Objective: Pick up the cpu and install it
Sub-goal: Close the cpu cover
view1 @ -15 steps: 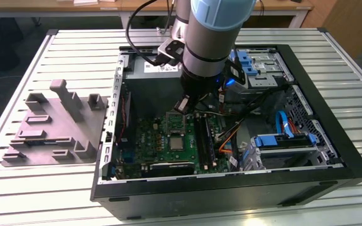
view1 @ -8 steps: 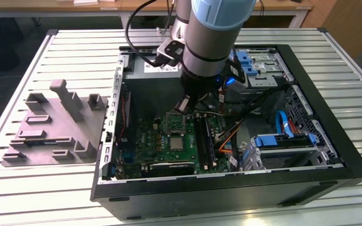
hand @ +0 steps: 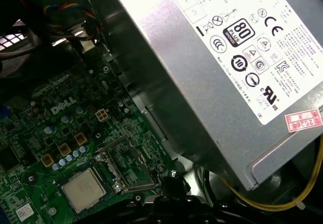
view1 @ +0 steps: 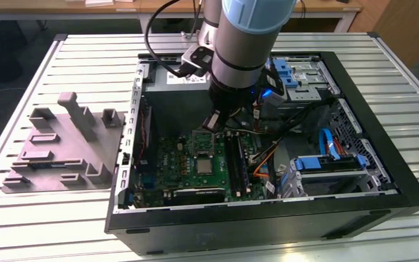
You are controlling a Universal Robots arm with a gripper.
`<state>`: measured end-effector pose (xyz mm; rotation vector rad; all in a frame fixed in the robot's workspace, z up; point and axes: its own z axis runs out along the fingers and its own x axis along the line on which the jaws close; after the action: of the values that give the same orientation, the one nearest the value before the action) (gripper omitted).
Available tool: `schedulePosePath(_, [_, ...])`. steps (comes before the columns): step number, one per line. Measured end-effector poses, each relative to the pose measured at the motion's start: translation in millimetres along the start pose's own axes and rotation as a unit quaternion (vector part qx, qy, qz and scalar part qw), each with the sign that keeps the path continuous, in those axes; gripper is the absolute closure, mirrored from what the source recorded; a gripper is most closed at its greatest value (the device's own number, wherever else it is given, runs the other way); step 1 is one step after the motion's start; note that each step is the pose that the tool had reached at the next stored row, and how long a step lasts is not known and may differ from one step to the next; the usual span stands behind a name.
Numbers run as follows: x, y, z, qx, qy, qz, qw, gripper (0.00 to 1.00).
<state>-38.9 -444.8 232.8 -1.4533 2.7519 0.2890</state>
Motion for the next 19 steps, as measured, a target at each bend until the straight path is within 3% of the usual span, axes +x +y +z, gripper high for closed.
schedulePosePath(5, [0.4,0.5,-0.1,-0.002,0.0036,-0.021,0.9998,0.89])
schedulePosePath(19, [0.3,1.2,-2.8,-0.0045,0.0079,-0.046,0.9989,0.89])
